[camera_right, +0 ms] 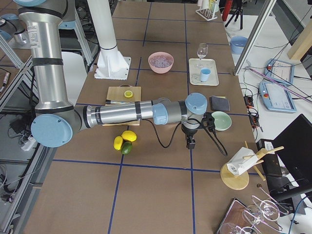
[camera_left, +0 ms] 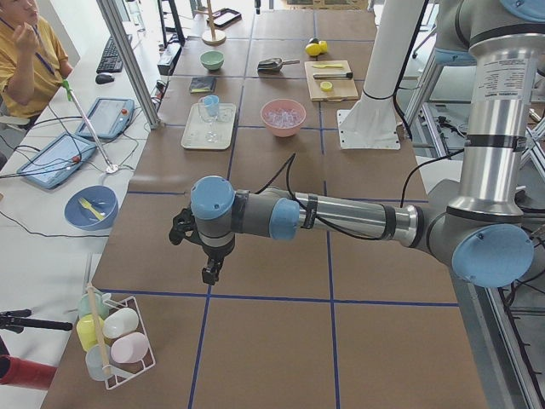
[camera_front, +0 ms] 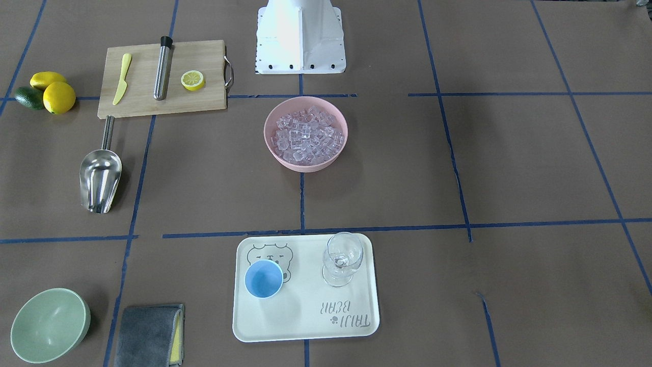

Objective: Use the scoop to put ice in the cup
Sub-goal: 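Move the left gripper beside the pink ice bowl while the right arm approaches the scoop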

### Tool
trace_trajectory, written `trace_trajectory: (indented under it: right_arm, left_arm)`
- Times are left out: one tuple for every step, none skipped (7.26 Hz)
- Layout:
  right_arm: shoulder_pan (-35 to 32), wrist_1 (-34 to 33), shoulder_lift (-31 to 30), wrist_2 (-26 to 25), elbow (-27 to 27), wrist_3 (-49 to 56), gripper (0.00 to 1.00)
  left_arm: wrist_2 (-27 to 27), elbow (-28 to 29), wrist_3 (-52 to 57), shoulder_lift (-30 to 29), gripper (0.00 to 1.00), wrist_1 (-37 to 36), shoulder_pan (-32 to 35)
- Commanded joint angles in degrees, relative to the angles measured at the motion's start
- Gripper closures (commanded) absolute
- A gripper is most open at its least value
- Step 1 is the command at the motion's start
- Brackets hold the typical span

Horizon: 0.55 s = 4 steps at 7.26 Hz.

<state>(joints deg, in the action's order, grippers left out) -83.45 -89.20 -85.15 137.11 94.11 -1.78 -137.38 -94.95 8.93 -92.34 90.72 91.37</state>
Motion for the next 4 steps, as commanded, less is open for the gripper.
trace_trajectory:
  right_arm:
    - [-0.05, -0.54, 0.16, 0.34, 0.11, -0.16, 0.00]
    - [0.04, -0.54, 0.24, 0.26, 0.37, -0.24, 0.00]
    - [-0.04, -0.54, 0.24, 0.26, 0.72, -0.16, 0.00]
    - [0.04, -0.63, -0.19, 0.52, 0.64, -0.16, 0.00]
  left_arm:
    - [0.26, 0.47, 2.38, 0.40, 0.00, 0.07, -0.06]
    - [0.79, 0.30, 2.40, 0.50, 0.00, 0.16, -0.06]
    - [0.62, -0.23, 2.32, 0.59, 0.00, 0.07, 0.03]
    - [0.10, -0.32, 2.58, 0.59, 0.00, 0.33, 0.03]
